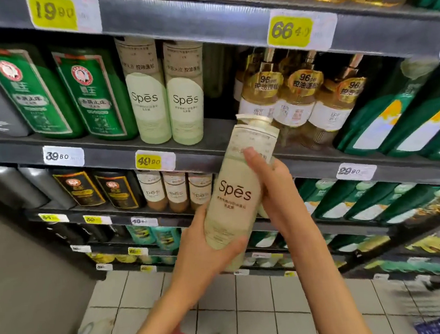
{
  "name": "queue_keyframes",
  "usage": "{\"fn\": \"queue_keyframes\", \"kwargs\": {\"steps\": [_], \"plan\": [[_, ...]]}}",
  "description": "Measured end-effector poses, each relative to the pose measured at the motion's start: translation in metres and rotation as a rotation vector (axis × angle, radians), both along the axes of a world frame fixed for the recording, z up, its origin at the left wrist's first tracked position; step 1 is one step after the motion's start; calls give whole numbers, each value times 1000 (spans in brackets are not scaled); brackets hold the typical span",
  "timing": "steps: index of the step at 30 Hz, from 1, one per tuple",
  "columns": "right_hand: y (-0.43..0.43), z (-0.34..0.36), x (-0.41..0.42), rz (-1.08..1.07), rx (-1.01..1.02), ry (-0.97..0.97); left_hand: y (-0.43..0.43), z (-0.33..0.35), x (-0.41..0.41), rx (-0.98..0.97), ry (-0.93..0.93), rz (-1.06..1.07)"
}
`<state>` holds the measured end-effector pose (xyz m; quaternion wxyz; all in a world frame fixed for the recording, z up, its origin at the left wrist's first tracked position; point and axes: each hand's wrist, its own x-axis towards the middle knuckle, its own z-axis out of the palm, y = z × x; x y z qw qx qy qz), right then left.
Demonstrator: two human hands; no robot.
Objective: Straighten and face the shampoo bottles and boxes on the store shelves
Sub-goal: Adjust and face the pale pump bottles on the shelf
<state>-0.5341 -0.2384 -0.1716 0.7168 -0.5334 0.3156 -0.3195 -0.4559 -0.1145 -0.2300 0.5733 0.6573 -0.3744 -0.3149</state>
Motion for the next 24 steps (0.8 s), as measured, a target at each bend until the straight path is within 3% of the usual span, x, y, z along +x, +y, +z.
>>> {"fn": "queue_keyframes", "kwargs": {"steps": [4,7,10,12,16,18,21,24], "plan": [[-18,6,-10,229,268,-256,-7,19,5,-24,402,-287],[-22,4,-8,341,274,-371,-9,19,6,-61,604,-393],[-21,-1,-8,291,244,-372,-5,13,10,-54,692,-419],[-20,-3,-8,260,186,-334,-2,14,13,-36,640,-374],[-16,6,-6,88,-55,-136,-3,20,14,69,56,-198],[-10,7,2,-73,-145,23,-8,18,2,107,-129,-45],[1,5,11,-187,-173,187,-13,7,-13,90,-104,92],[-3,8,3,-4,-102,151,-7,7,-2,60,37,16]]}}
